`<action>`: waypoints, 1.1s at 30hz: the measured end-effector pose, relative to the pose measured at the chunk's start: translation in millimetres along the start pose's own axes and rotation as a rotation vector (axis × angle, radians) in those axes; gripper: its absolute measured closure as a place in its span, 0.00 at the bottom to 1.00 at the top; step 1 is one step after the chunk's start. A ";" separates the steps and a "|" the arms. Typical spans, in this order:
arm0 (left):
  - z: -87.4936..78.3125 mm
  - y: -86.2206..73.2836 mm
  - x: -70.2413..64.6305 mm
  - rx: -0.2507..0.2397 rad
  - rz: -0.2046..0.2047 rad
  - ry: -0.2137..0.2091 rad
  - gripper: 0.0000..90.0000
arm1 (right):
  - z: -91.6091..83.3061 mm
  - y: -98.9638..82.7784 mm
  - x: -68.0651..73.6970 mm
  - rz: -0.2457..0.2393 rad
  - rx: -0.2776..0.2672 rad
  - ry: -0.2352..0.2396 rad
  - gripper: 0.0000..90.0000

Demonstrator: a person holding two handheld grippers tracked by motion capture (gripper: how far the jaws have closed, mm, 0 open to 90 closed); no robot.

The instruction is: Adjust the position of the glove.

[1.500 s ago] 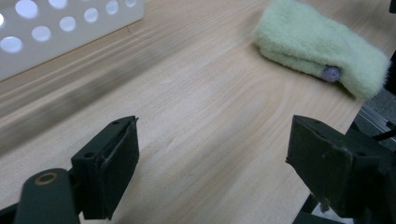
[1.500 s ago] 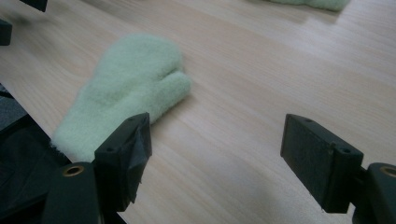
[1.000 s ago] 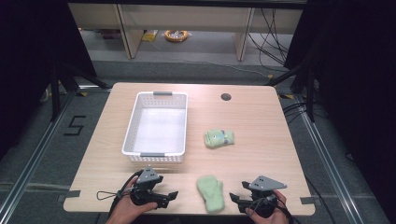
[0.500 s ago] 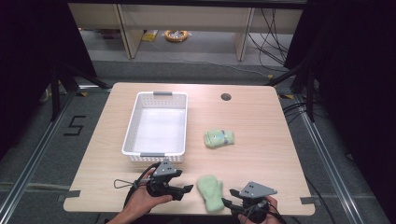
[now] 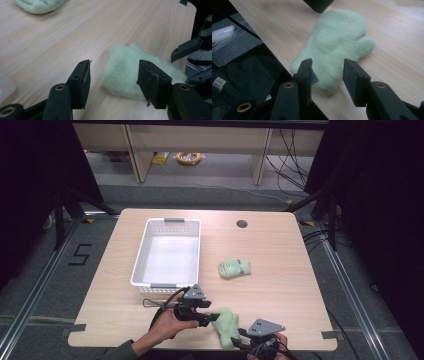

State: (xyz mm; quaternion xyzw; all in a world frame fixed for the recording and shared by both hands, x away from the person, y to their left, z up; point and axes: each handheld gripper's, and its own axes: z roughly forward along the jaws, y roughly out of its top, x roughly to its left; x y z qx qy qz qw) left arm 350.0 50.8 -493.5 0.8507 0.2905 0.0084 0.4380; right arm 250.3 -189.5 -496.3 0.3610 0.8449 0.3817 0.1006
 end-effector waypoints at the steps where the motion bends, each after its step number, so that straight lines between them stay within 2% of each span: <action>1: 1.8 0.8 0.5 0.003 -0.002 -0.003 0.50 | 0.1 -0.2 0.3 0.004 0.013 -0.004 0.66; 2: 3.8 1.5 0.7 0.011 -0.010 -0.007 0.50 | 1.1 -0.6 0.5 0.010 0.012 -0.004 0.66; 3: 6.0 2.7 1.4 0.021 0.005 -0.016 0.50 | 2.1 -1.3 -0.5 0.005 0.007 -0.006 0.66; 4: 7.8 3.0 1.2 0.024 0.001 -0.012 0.50 | 2.1 -1.8 0.3 0.029 0.023 -0.005 0.66; 6: 9.7 3.8 2.1 0.029 0.014 -0.011 0.51 | 3.2 -2.2 -1.6 0.017 0.022 -0.008 0.66; 10: 16.9 1.1 3.7 0.075 0.018 -0.030 0.56 | 8.7 -5.4 -3.5 0.038 0.045 -0.013 0.67; 12: 17.6 -0.7 4.3 0.082 0.015 -0.038 0.58 | 8.7 -5.2 -3.4 0.046 0.048 -0.011 0.68; 13: 17.3 -1.9 3.7 0.085 0.014 -0.051 0.63 | 8.8 -5.3 -4.0 0.049 0.054 -0.010 0.70; 14: 16.6 -2.8 2.5 0.080 0.023 -0.051 0.67 | 8.8 -6.0 -4.5 0.044 0.069 -0.019 0.72; 15: 15.0 -2.8 2.3 0.075 0.053 -0.047 0.75 | 8.7 -6.5 -5.8 0.038 0.059 -0.024 0.75; 17: 14.7 -3.0 2.5 0.075 0.049 -0.041 0.81 | 8.6 -6.5 -5.9 0.039 0.059 -0.024 0.77; 18: 14.1 -3.6 3.5 0.070 0.049 -0.050 0.81 | 8.4 -6.4 -5.8 0.037 0.063 -0.025 0.79; 19: 14.1 -4.2 2.9 0.064 0.036 -0.054 0.83 | 8.3 -6.6 -5.6 0.021 0.064 -0.031 0.82; 21: 11.2 -5.0 0.5 0.056 0.037 -0.046 0.87 | 7.9 -7.3 -5.1 0.008 0.052 -0.025 0.88; 24: 9.2 -5.1 -0.8 0.056 0.031 -0.042 0.88 | 6.2 -7.1 -5.2 0.018 0.041 -0.019 0.90; 25: 7.1 -4.8 -0.7 0.055 0.040 -0.046 0.89 | 4.8 -6.3 -7.5 0.000 0.036 -0.013 0.90; 27: 4.7 -4.9 -0.9 0.050 0.037 -0.054 0.89 | 4.2 -5.7 -7.8 -0.005 0.039 -0.011 0.90; 28: 3.0 -5.7 -1.7 0.036 0.013 -0.049 0.89 | 3.9 -5.1 -8.7 -0.014 0.038 -0.012 0.90; 29: 1.6 -5.7 -1.5 0.030 0.020 -0.052 0.89 | 2.4 -3.4 -8.7 -0.001 0.042 -0.019 0.91; 31: -2.2 -6.9 -2.5 0.010 -0.001 -0.052 0.89 | 1.4 -0.7 -12.0 -0.024 0.033 -0.029 0.91; 33: -6.9 -8.2 -3.4 -0.011 -0.012 -0.048 0.89 | -0.8 3.1 -14.5 -0.014 0.036 -0.037 0.91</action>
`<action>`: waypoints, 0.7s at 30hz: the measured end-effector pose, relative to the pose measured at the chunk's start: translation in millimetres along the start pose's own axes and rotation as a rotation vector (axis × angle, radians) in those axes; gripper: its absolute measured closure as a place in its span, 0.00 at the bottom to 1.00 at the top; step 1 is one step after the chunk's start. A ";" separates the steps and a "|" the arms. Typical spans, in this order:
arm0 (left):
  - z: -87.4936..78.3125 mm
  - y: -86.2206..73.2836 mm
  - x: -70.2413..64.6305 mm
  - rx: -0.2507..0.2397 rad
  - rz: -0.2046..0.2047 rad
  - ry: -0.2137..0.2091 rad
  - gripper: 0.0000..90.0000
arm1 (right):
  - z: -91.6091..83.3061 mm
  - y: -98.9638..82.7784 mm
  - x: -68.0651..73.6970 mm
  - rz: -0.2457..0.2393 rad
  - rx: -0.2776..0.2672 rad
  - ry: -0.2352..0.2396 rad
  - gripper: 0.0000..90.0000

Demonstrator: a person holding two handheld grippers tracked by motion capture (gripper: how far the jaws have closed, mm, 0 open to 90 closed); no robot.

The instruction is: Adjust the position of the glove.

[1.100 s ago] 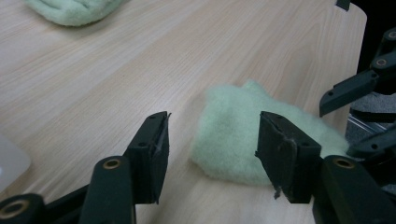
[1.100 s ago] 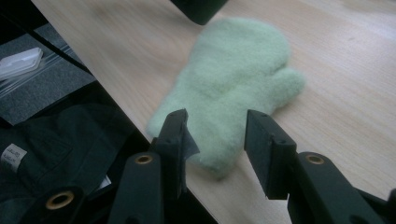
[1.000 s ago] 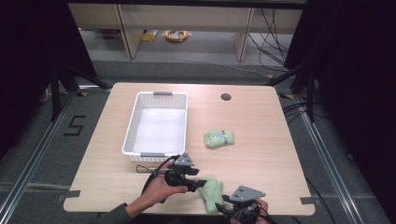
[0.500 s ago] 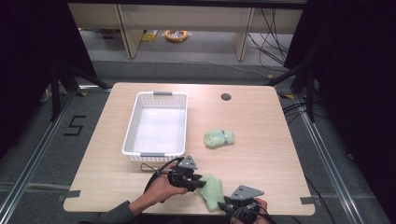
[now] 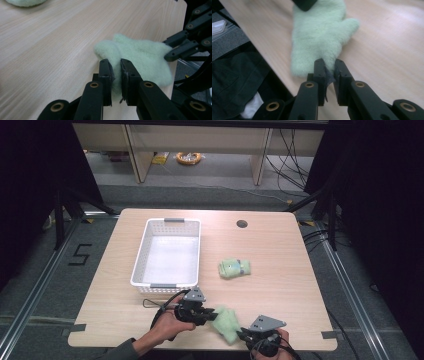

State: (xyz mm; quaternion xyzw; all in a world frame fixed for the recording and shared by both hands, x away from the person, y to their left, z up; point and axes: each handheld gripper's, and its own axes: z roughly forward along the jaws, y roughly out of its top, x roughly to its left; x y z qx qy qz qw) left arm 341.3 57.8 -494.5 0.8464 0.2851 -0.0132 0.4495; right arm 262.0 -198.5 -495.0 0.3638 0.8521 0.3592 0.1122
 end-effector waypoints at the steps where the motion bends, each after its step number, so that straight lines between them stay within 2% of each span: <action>1: -2.3 -0.6 -0.3 -0.006 -0.009 0.002 0.88 | 0.4 2.2 -2.7 -0.013 -0.014 -0.009 0.91; 3: -6.0 -2.7 -2.4 -0.041 -0.033 0.001 0.88 | -0.1 9.6 -10.6 -0.036 0.002 -0.009 0.91; 5: -7.5 -3.6 -3.0 -0.040 -0.032 0.016 0.88 | 0.9 12.0 -12.9 -0.038 0.008 -0.013 0.91; 6: -7.7 -5.2 -5.4 -0.049 -0.049 0.016 0.88 | 1.4 14.9 -15.5 -0.037 0.028 -0.006 0.91; 7: -7.5 -8.2 -7.0 -0.062 -0.046 0.024 0.88 | 3.8 21.9 -22.0 -0.073 0.037 -0.018 0.91; 10: -6.9 -11.3 -7.6 -0.067 -0.060 0.030 0.88 | 6.6 27.1 -25.6 -0.094 0.045 -0.024 0.92; 11: -7.1 -13.1 -7.6 -0.070 -0.072 0.030 0.88 | 11.6 33.0 -31.8 -0.129 0.051 -0.021 0.92; 14: -4.6 -17.9 -10.0 -0.098 -0.109 0.056 0.88 | 16.4 39.3 -36.3 -0.144 0.075 -0.014 0.92; 15: -4.6 -17.9 -10.0 -0.098 -0.109 0.056 0.88 | 16.4 39.3 -36.3 -0.144 0.075 -0.014 0.92; 17: -2.8 -20.1 -11.3 -0.091 -0.115 0.062 0.88 | 21.5 47.2 -41.1 -0.177 0.097 -0.012 0.92; 21: -0.4 -20.6 -12.7 -0.106 -0.133 0.082 0.88 | 27.5 51.8 -49.8 -0.181 0.095 0.001 0.91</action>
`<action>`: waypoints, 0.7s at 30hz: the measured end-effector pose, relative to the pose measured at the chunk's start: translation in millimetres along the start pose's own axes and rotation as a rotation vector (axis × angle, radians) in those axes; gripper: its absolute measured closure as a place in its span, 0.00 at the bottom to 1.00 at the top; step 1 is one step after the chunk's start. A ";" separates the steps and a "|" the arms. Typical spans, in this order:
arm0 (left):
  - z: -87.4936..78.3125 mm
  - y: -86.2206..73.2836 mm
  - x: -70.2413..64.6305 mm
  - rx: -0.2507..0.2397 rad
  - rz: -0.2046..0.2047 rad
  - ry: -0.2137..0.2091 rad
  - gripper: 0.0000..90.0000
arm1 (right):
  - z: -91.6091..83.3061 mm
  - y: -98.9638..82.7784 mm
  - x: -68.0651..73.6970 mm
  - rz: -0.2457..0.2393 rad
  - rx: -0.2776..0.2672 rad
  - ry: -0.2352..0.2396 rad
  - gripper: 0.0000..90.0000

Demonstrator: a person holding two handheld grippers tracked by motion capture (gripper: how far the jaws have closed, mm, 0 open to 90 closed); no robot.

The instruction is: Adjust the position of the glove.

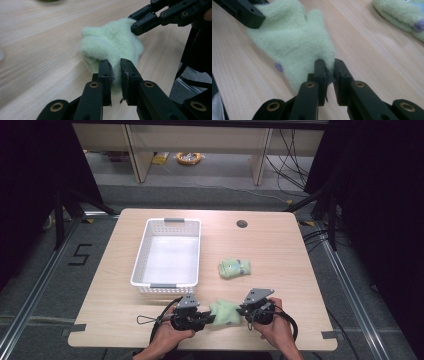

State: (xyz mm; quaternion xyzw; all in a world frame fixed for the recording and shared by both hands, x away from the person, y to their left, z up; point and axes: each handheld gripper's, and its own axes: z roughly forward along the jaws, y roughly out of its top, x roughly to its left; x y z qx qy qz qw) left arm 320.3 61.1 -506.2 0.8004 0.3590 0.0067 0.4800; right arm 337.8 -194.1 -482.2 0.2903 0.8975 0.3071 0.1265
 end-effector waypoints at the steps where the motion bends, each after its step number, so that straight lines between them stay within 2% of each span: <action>1: -0.2 0.0 1.8 0.005 0.007 -0.006 0.88 | 0.0 0.0 0.0 0.000 0.000 0.000 0.91; 3: 0.8 -0.3 4.2 0.005 -0.008 -0.004 0.88 | 2.9 0.8 -2.8 0.004 0.006 0.011 0.91; 8: 0.2 -1.2 5.7 0.002 -0.010 0.002 0.88 | 6.8 1.4 -4.8 -0.005 0.008 0.012 0.91; 11: 2.2 -4.9 4.8 0.014 -0.022 -0.008 0.87 | 8.3 0.5 -5.7 -0.011 0.030 0.020 0.91; 12: 3.2 -6.2 4.3 0.010 -0.028 -0.005 0.87 | 10.5 -0.3 -4.3 0.007 0.019 0.022 0.91; 15: 1.6 -6.4 5.6 0.028 -0.026 -0.010 0.87 | 11.1 -0.6 -3.6 0.015 0.026 0.016 0.91; 16: 1.6 -7.1 5.9 0.022 -0.024 0.000 0.86 | 11.1 -0.8 -4.3 0.009 0.023 0.020 0.90; 19: 2.3 -8.4 7.2 0.027 -0.027 -0.006 0.84 | 12.7 -2.1 -6.0 -0.006 0.016 0.018 0.90; 21: 1.3 -8.2 7.6 0.030 -0.027 0.003 0.81 | 13.2 -1.9 -5.7 0.021 0.022 0.017 0.89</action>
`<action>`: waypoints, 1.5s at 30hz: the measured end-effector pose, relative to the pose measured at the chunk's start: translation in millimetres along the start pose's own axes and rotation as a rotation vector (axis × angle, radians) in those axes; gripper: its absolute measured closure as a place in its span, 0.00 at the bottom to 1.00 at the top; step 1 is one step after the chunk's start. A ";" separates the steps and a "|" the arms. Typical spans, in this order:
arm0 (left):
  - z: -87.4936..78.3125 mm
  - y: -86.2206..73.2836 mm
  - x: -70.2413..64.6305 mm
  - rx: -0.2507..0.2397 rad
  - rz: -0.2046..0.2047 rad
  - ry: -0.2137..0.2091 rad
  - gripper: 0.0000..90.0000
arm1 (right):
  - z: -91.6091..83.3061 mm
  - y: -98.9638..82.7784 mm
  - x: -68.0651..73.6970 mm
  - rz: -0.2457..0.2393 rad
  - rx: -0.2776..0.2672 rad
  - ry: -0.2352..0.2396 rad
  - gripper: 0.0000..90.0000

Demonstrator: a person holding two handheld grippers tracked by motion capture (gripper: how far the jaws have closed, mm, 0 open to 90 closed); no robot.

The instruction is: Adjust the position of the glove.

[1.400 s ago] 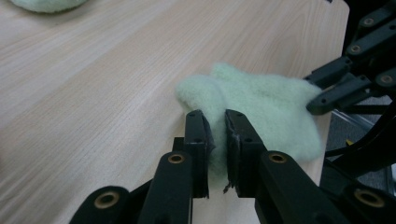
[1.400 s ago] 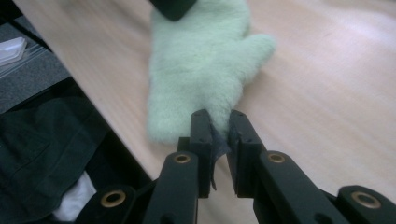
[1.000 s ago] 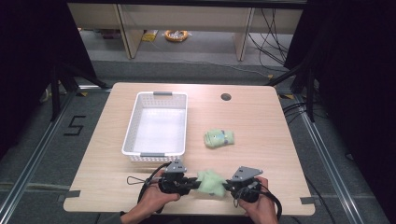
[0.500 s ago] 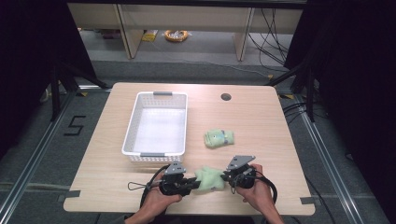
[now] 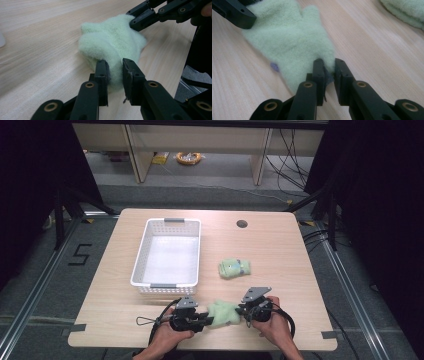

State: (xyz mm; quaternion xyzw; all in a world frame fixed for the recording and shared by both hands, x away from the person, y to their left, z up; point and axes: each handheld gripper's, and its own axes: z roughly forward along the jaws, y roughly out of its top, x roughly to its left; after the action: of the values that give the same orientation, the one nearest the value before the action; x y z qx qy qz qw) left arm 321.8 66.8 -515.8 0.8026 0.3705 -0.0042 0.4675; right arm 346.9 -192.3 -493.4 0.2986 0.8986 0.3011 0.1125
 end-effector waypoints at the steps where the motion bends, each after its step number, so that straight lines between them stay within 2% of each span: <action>1: -0.4 0.3 0.4 0.003 0.005 0.001 0.80 | -1.3 -0.1 -1.9 -0.021 0.009 0.016 0.88; 3: -0.6 0.4 0.7 -0.005 0.024 0.018 0.76 | 0.3 -1.2 -2.7 -0.024 -0.007 0.005 0.86; 6: -1.7 1.5 -0.4 -0.006 0.033 0.035 0.65 | 0.2 -2.1 -2.7 -0.005 -0.002 -0.001 0.84; 7: -4.2 2.7 0.5 0.011 0.044 0.032 0.65 | -1.1 -2.2 -3.9 -0.008 0.012 0.001 0.84; 8: -3.9 2.3 0.0 -0.004 0.042 0.042 0.64 | -1.1 -2.9 -4.5 -0.008 0.015 0.003 0.83; 9: -5.1 3.1 0.0 -0.001 0.046 0.045 0.60 | 1.3 -4.0 -5.7 -0.025 -0.008 0.000 0.82; 10: -5.1 3.1 0.0 -0.001 0.046 0.045 0.57 | 1.3 -4.0 -5.7 -0.025 -0.008 0.000 0.82; 13: -6.6 3.5 -0.8 -0.007 0.061 0.068 0.56 | 0.6 -4.4 -6.3 -0.022 -0.008 0.000 0.79; 15: -8.1 4.5 -1.7 0.004 0.051 0.057 0.51 | 0.4 -4.4 -7.4 -0.013 -0.012 -0.006 0.76; 16: -8.6 4.7 -2.4 -0.002 0.053 0.070 0.51 | -0.1 -4.5 -8.4 -0.014 -0.010 -0.005 0.74; 17: -10.5 5.5 -3.2 -0.005 0.053 0.070 0.48 | -1.5 -5.1 -9.8 0.003 -0.014 -0.012 0.68; 18: -10.5 5.5 -3.2 -0.005 0.053 0.070 0.47 | -1.9 -5.3 -11.1 -0.003 -0.016 -0.011 0.65; 20: -12.7 5.6 -4.6 -0.016 0.036 0.074 0.43 | -5.0 -5.2 -14.8 0.016 -0.030 -0.009 0.60; 21: -12.7 5.6 -4.6 -0.016 0.036 0.074 0.42 | -7.3 -5.4 -16.9 0.020 -0.047 -0.028 0.58; 22: -15.3 6.5 -3.7 0.008 0.045 0.062 0.42 | -7.3 -5.4 -16.9 0.020 -0.047 -0.028 0.58; 23: -15.7 6.0 -3.7 0.002 0.052 0.065 0.40 | -9.7 -5.6 -18.3 0.020 -0.062 -0.023 0.55; 24: -15.5 5.6 -4.4 -0.007 0.044 0.062 0.38 | -14.3 -5.5 -21.3 0.040 -0.079 -0.036 0.50; 25: -16.9 5.6 -3.7 0.005 0.050 0.051 0.38 | -14.3 -5.5 -21.3 0.040 -0.079 -0.036 0.50; 26: -17.0 5.2 -4.1 -0.001 0.051 0.050 0.38 | -17.5 -6.2 -21.4 0.075 -0.072 -0.056 0.50; 29: -21.3 5.8 -4.3 -0.002 0.053 0.043 0.36 | -23.1 -6.4 -29.3 0.101 -0.088 -0.066 0.48; 30: -21.8 5.1 -4.6 -0.018 0.060 0.060 0.35 | -23.7 -5.9 -30.5 0.106 -0.104 -0.071 0.48; 32: -23.5 5.4 -3.9 -0.014 0.058 0.048 0.35 | -24.3 -5.2 -31.3 0.118 -0.114 -0.073 0.48; 33: -23.8 4.8 -4.3 -0.028 0.053 0.052 0.34 | -25.0 -4.0 -33.5 0.113 -0.124 -0.077 0.48; 36: -29.1 4.3 -3.6 -0.002 0.067 0.049 0.31 | -26.8 0.5 -39.5 0.125 -0.154 -0.102 0.48; 39: -34.0 -0.1 -2.7 -0.006 0.091 0.067 0.29 | -25.3 4.2 -46.6 0.132 -0.177 -0.110 0.48; 40: -34.9 -1.8 -3.6 -0.008 0.081 0.088 0.29 | -25.5 5.5 -48.4 0.141 -0.168 -0.108 0.48; 42: -36.2 -2.5 -2.3 -0.014 0.095 0.084 0.28 | -24.2 6.4 -51.0 0.135 -0.181 -0.117 0.48; 45: -41.3 -4.8 0.1 -0.017 0.103 0.100 0.27 | -23.1 10.3 -56.3 0.157 -0.181 -0.117 0.48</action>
State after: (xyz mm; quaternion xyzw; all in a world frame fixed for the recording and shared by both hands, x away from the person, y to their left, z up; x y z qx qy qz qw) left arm 305.0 99.4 -496.2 0.8157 0.3516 0.0630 0.4550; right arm 387.7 -230.7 -467.6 0.3738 0.8336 0.3707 0.1674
